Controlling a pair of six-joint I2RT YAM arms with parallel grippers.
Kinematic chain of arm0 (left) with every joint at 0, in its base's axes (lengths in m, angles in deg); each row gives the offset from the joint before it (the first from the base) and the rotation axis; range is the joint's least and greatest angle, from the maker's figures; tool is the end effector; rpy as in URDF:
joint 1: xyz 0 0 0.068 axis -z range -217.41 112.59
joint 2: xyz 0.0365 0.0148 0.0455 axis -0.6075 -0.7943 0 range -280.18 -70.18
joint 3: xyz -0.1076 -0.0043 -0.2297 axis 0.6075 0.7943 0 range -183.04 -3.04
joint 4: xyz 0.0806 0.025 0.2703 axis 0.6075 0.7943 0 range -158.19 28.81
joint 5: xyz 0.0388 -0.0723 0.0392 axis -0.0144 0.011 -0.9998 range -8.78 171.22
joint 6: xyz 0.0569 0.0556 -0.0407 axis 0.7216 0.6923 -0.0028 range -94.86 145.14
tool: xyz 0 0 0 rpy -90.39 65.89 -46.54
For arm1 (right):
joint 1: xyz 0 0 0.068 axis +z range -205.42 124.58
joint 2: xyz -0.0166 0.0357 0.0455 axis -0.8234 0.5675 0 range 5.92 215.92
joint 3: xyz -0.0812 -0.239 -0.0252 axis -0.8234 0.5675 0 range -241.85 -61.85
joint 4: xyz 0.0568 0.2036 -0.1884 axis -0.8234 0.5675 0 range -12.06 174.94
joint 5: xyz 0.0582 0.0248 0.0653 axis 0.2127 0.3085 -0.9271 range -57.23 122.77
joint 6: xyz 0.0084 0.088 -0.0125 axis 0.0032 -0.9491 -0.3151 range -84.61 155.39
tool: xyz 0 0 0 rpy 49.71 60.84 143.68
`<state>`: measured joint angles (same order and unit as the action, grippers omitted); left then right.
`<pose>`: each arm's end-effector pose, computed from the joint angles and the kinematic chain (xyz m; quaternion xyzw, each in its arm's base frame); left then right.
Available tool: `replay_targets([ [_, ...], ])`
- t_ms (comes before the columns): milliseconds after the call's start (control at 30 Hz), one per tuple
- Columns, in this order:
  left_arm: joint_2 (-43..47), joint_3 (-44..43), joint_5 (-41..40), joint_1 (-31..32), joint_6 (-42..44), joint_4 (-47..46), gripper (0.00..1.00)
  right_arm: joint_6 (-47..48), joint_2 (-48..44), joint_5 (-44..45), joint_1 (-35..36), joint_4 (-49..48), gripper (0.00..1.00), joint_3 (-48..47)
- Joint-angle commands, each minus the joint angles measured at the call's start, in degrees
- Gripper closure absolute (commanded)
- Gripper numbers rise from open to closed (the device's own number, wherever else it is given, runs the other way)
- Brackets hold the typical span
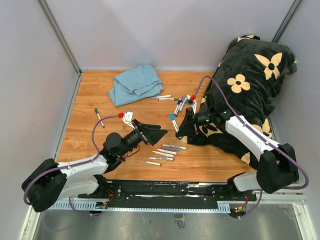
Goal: Open the pen caps
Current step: Open the pen cap from the pen.
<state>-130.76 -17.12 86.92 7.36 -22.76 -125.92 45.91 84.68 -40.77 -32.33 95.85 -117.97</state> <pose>0.1922 -0.2017 0.2031 0.0211 0.6345 -0.5802 0.5102 0.2609 0.1943 0.2424 -0.4500 0.6242 0.5771 0.2734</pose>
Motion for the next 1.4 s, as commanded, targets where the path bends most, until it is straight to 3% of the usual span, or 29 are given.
replay_targets([
  [0,-2.45,-4.15,-1.7,0.08,-0.17,-2.54,0.05,1.11,-0.94,-1.78,-1.12,0.6,0.98,-1.76],
  [267,-5.45,-8.53,-4.58,1.54,1.0,-0.4,0.07,1.17,-0.75,-1.95,-1.12,0.53,0.98,-1.8],
  [467,-7.87,-14.41,-4.56,1.54,3.2,4.62,0.18,1.03,-0.78,-2.05,-1.11,0.57,0.98,-1.84],
  [700,-11.43,-18.07,-1.53,1.54,3.68,5.45,0.5,1.08,-0.94,-2.13,-1.12,0.57,0.99,-1.76],
  [900,-12.76,-19.46,0.84,1.54,4.69,5.88,0.62,1.08,-1.13,-2.2,-1.12,0.63,0.99,-1.78],
  [1000,-12.81,-19.49,1.57,1.54,5.1,5.96,0.82,1.12,-1.24,-2.14,-1.12,0.63,0.98,-1.79],
  [1033,-12.69,-19.37,1.51,1.54,5.16,5.96,0.93,1.08,-1.23,-2.14,-1.12,0.63,0.98,-1.89],
  [1100,-12.55,-19.23,1.19,1.54,5.34,6.05,1.0,1.08,-1.26,-2.14,-1.1,0.62,0.98,-1.9],
  [1133,-12.47,-18.97,1.21,1.54,5.29,5.82,1.0,1.03,-1.34,-2.08,-1.12,0.64,0.96,-1.89],
  [1300,-13.29,-17.51,2.13,1.59,2.9,2.43,1.0,-1.87,-2.6,-1.53,-1.27,-0.82,0.65,-2.0],
  [1367,-13.84,-16.68,1.79,1.76,1.84,0.45,1.0,-5.77,-3.61,-0.82,-1.54,-4.5,0.58,-0.95],
])
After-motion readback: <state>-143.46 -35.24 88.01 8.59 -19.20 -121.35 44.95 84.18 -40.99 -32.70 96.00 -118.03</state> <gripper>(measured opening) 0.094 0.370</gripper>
